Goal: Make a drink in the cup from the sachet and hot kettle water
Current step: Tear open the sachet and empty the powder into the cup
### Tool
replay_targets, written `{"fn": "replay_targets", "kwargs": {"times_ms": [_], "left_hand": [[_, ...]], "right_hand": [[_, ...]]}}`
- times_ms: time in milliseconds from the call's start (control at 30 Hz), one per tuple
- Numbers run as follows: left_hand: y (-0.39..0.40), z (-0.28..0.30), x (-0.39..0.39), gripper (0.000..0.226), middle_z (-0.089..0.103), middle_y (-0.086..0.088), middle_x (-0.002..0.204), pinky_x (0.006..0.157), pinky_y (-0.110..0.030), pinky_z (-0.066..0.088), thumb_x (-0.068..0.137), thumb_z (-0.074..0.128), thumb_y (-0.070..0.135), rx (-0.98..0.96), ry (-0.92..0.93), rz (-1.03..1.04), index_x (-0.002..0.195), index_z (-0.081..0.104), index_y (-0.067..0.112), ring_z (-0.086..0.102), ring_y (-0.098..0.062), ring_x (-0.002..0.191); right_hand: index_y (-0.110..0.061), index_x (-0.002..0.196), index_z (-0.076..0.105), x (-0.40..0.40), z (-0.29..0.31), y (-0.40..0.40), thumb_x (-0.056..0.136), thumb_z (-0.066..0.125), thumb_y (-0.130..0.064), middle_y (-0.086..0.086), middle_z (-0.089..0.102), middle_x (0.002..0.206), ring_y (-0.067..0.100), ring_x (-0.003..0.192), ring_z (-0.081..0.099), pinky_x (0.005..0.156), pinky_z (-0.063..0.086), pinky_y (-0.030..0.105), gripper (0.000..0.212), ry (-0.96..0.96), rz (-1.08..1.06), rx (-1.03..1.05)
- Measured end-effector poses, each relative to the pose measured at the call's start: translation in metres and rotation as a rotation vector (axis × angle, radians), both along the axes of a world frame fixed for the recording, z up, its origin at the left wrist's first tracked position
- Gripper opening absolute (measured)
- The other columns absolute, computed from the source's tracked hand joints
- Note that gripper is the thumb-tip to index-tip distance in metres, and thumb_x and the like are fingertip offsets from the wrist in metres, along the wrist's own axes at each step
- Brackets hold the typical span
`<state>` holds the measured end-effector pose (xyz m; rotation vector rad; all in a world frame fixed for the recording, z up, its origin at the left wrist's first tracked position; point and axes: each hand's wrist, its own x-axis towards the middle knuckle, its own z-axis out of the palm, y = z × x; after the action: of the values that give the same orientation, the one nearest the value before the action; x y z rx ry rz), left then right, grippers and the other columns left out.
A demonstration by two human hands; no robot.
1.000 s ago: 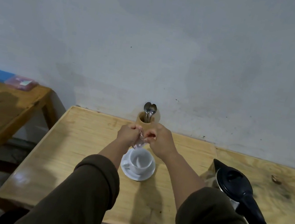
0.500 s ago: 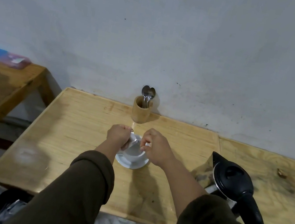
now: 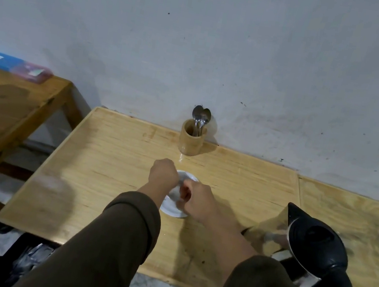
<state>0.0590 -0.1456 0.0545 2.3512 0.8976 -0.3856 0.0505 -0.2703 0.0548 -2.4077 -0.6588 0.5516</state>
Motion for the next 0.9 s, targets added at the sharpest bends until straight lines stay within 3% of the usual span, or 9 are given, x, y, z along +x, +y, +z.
{"fn": "replay_targets", "kwargs": {"times_ms": [100, 200, 333, 433, 500, 633, 767, 833, 900], "left_hand": [[-0.001, 0.002, 0.002, 0.031, 0.063, -0.013, 0.121, 0.075, -0.027, 0.041, 0.092, 0.046, 0.018, 0.030, 0.042, -0.016, 0.115, 0.061, 0.003, 0.060, -0.028, 0.113], [0.001, 0.002, 0.004, 0.033, 0.064, -0.016, 0.124, 0.081, -0.029, 0.047, 0.092, 0.047, 0.015, 0.000, 0.074, -0.023, 0.117, 0.063, 0.000, 0.062, -0.030, 0.114], [0.006, 0.001, 0.006, 0.047, 0.068, -0.015, 0.114, 0.073, -0.024, 0.037, 0.094, 0.046, 0.038, -0.008, 0.075, -0.031, 0.111, 0.065, 0.000, 0.064, -0.028, 0.106], [0.011, 0.001, 0.008, 0.059, 0.073, -0.014, 0.099, 0.083, -0.026, 0.038, 0.097, 0.033, 0.046, -0.033, 0.058, -0.033, 0.101, 0.069, -0.001, 0.063, -0.029, 0.109], [0.012, 0.004, 0.008, 0.061, 0.074, -0.017, 0.103, 0.088, -0.028, 0.040, 0.100, 0.028, 0.045, -0.025, 0.045, -0.028, 0.090, 0.067, -0.001, 0.063, -0.030, 0.108], [0.011, 0.008, 0.005, 0.065, 0.073, -0.020, 0.107, 0.097, -0.032, 0.042, 0.102, 0.023, 0.043, -0.013, 0.030, -0.044, 0.105, 0.068, -0.005, 0.062, -0.033, 0.110], [0.012, 0.006, 0.006, 0.067, 0.072, -0.022, 0.106, 0.097, -0.035, 0.043, 0.101, 0.023, 0.044, -0.028, -0.014, -0.048, 0.105, 0.067, -0.007, 0.062, -0.035, 0.110], [0.012, 0.009, 0.006, 0.067, 0.072, -0.022, 0.107, 0.097, -0.035, 0.042, 0.102, 0.022, 0.042, -0.015, -0.019, -0.068, 0.104, 0.067, -0.007, 0.061, -0.035, 0.110], [0.013, 0.009, 0.006, 0.067, 0.071, -0.022, 0.108, 0.097, -0.035, 0.042, 0.102, 0.021, 0.042, -0.004, -0.020, -0.086, 0.105, 0.067, -0.007, 0.061, -0.035, 0.111]], "right_hand": [[-0.010, 0.104, 0.058, 0.000, -0.001, 0.002, 0.070, 0.080, -0.022, -0.002, 0.057, 0.085, 0.015, 0.076, 0.051, 0.070, 0.043, 0.026, 0.042, 0.040, -0.038, 0.053], [-0.011, 0.098, 0.061, -0.001, -0.003, 0.004, 0.076, 0.075, -0.026, 0.002, 0.061, 0.080, 0.016, 0.073, 0.053, 0.071, 0.047, 0.029, 0.031, 0.007, -0.095, 0.094], [-0.013, 0.104, 0.066, 0.001, -0.006, 0.004, 0.083, 0.061, -0.011, 0.003, 0.063, 0.077, 0.019, 0.077, 0.056, 0.070, 0.042, 0.022, 0.022, 0.018, -0.167, 0.093], [-0.014, 0.104, 0.068, 0.004, -0.007, 0.006, 0.084, 0.054, -0.004, -0.005, 0.049, 0.059, 0.018, 0.072, 0.050, 0.070, 0.041, 0.022, 0.026, 0.029, -0.240, 0.096], [-0.013, 0.104, 0.069, 0.005, -0.006, 0.007, 0.085, 0.055, -0.005, 0.000, 0.052, 0.064, 0.017, 0.073, 0.052, 0.072, 0.041, 0.021, 0.026, 0.034, -0.276, 0.099], [-0.010, 0.076, 0.067, 0.007, 0.000, 0.008, 0.085, 0.056, -0.008, 0.002, 0.047, 0.059, 0.020, 0.071, 0.048, 0.064, 0.030, 0.021, 0.015, 0.010, -0.295, 0.070], [-0.011, 0.054, 0.045, 0.013, 0.002, 0.009, 0.086, 0.057, -0.010, -0.005, 0.034, 0.053, 0.021, 0.070, 0.043, 0.064, 0.027, 0.025, 0.034, -0.014, -0.330, 0.027], [-0.013, 0.050, 0.042, 0.015, 0.003, 0.009, 0.086, 0.059, -0.011, 0.001, 0.040, 0.057, 0.022, 0.071, 0.044, 0.065, 0.030, 0.026, 0.039, -0.005, -0.368, 0.046], [-0.011, 0.058, 0.051, 0.016, 0.003, 0.011, 0.085, 0.061, -0.011, 0.007, 0.049, 0.069, 0.022, 0.073, 0.046, 0.067, 0.034, 0.026, 0.029, 0.025, -0.411, 0.088]]}}
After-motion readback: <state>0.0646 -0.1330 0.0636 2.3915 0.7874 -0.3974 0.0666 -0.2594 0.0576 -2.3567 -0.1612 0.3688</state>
